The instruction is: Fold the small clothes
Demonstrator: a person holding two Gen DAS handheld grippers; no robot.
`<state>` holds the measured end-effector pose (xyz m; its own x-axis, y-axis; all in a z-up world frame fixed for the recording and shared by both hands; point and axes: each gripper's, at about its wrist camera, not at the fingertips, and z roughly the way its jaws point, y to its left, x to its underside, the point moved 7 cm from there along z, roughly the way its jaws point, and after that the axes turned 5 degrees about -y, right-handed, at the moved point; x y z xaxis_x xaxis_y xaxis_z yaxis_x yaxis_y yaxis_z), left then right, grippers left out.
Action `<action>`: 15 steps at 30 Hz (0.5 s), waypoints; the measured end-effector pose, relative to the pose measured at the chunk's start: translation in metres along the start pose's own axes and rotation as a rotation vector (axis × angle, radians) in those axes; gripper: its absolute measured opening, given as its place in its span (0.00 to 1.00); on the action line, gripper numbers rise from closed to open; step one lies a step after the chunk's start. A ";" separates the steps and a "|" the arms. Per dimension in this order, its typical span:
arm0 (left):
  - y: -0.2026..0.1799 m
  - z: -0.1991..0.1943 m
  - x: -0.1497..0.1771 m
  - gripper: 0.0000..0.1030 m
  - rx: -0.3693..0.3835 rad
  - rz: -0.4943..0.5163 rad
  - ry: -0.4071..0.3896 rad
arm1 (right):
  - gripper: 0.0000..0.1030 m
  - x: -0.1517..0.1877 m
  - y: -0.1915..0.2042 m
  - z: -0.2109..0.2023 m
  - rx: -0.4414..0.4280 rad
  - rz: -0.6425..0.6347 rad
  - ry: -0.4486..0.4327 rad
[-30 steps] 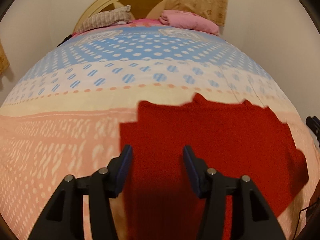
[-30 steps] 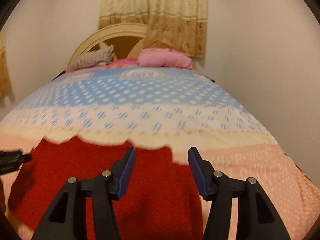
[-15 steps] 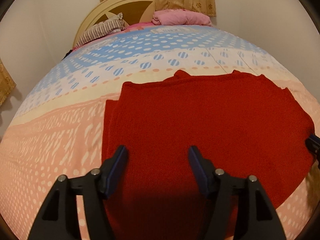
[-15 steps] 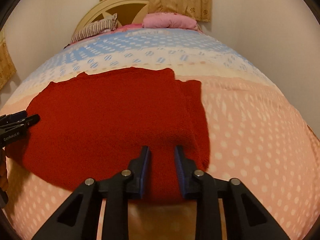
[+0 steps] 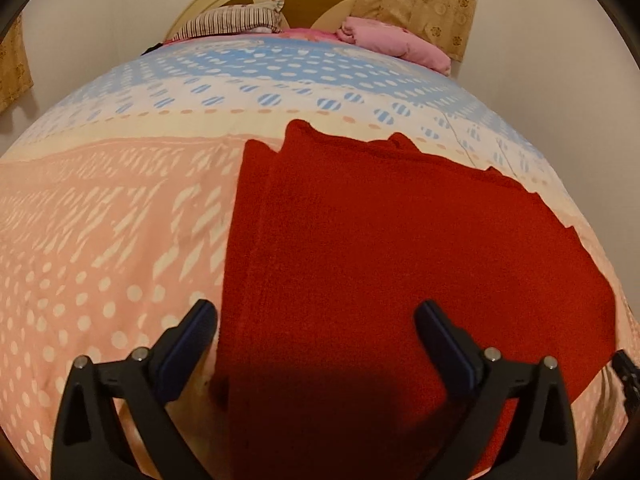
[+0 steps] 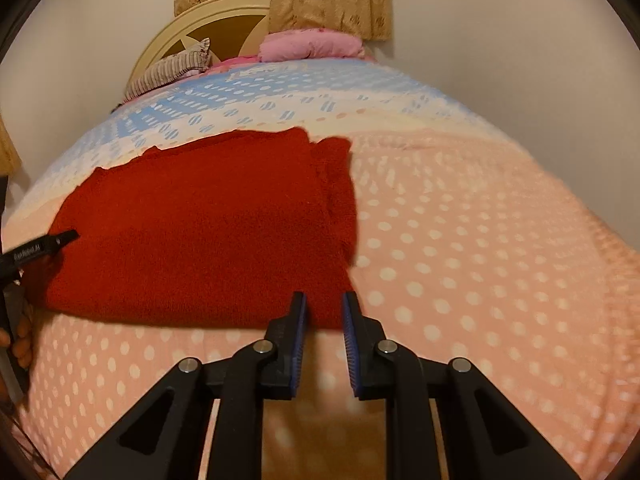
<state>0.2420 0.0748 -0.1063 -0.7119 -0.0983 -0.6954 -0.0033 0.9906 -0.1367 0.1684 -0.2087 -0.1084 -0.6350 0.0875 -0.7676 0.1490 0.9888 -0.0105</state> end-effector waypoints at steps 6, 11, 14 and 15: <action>-0.003 0.000 0.000 1.00 -0.036 0.023 -0.011 | 0.17 -0.034 0.045 -0.016 -0.106 -0.033 -0.091; -0.001 -0.002 0.000 1.00 -0.042 0.023 -0.014 | 0.17 -0.050 0.096 0.021 -0.184 -0.067 -0.061; -0.001 -0.001 0.001 1.00 -0.042 0.025 -0.009 | 0.17 -0.034 0.107 0.049 -0.167 -0.091 -0.005; 0.000 0.000 0.001 1.00 -0.040 0.023 -0.006 | 0.17 -0.029 0.107 0.053 -0.160 -0.091 -0.018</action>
<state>0.2413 0.0744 -0.1070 -0.7077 -0.0763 -0.7024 -0.0155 0.9956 -0.0925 0.2430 -0.1118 -0.1213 -0.6264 -0.0044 -0.7795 -0.0319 0.9993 0.0200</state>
